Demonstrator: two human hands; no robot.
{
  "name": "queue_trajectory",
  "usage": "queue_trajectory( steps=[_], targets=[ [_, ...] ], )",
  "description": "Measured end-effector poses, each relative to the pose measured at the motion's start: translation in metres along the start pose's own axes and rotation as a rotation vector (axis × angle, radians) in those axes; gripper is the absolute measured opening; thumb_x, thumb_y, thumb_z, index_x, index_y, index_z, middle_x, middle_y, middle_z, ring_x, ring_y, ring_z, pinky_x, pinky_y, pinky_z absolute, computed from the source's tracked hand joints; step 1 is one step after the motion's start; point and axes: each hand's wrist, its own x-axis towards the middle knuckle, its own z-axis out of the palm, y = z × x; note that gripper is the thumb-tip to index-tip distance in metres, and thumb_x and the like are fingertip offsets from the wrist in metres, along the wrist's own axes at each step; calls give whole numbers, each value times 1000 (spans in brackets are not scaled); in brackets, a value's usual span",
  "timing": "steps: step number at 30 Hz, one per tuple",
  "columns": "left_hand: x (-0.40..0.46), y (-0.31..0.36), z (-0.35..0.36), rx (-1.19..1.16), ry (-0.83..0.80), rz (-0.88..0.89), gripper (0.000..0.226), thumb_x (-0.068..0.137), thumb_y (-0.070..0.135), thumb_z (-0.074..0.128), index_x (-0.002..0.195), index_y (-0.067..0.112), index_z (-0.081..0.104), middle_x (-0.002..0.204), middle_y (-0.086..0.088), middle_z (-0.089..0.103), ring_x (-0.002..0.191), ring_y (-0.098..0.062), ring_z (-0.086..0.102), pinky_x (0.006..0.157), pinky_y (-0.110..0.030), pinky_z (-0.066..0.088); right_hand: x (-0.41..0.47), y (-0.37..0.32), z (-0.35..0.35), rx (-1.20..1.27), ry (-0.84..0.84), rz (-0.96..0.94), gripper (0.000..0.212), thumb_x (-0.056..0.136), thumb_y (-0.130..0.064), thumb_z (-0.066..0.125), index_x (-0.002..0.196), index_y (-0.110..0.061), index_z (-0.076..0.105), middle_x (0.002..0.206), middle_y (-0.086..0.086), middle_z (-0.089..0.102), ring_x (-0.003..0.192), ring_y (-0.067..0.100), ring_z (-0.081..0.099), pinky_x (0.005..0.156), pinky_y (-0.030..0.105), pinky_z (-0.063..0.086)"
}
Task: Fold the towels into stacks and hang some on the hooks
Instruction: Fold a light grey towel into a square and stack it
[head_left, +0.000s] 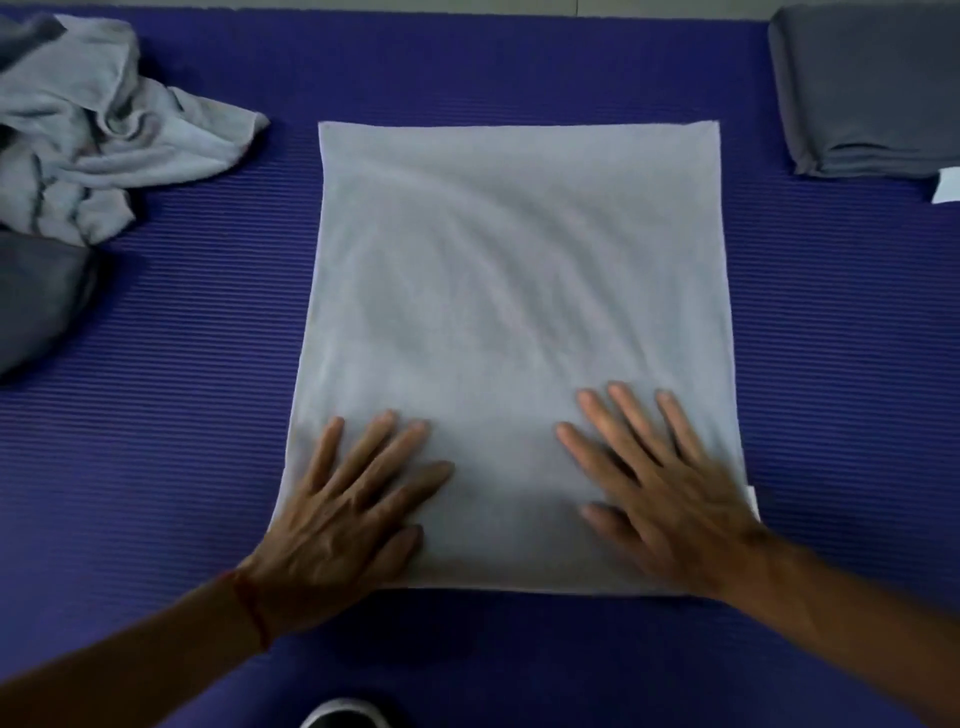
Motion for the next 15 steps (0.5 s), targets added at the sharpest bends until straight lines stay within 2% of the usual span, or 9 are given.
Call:
queue_trajectory(
  steps=[4, 7, 10, 12, 15],
  targets=[
    [-29, -11, 1, 56, -99, 44, 70, 100, 54, 43, 160, 22, 26, 168, -12, 18, 153, -41, 16, 113, -72, 23, -58, 15, -10, -14, -82, 70, 67, 106, -47, 32, 161, -10, 22, 169, 19, 11, 156, 39, 11, 118, 64, 27],
    [-48, -21, -6, 115, -171, 146, 77, 96, 59, 48, 160, 21, 26, 168, -14, 15, 153, -43, 13, 116, -71, 20, -90, 16, -12, -58, -101, -5, 72, 103, -50, 42, 160, -7, 27, 167, 23, 14, 155, 43, 15, 118, 63, 29],
    [-65, -30, -8, 60, -104, 162, 56, 100, 43, 46, 152, 22, 44, 165, -8, 28, 152, -35, 24, 115, -67, 28, -100, 20, -13, -102, -41, -73, 58, 105, -42, 46, 152, -9, 47, 163, 21, 30, 151, 40, 29, 116, 61, 34],
    [-71, -36, -9, -19, -29, 148, 45, 103, 37, 47, 141, 18, 57, 159, -7, 40, 150, -29, 33, 112, -63, 36, -97, 26, -13, -102, 19, -91, 47, 107, -39, 45, 139, -9, 61, 157, 19, 43, 147, 37, 39, 114, 56, 39],
    [-74, -39, -9, -20, 39, 208, 39, 103, 33, 50, 131, 9, 65, 154, -13, 46, 146, -31, 40, 111, -59, 41, -90, 31, -18, -112, 40, -158, 47, 102, -44, 45, 124, -11, 69, 147, 20, 53, 136, 38, 52, 113, 52, 37]
  ],
)
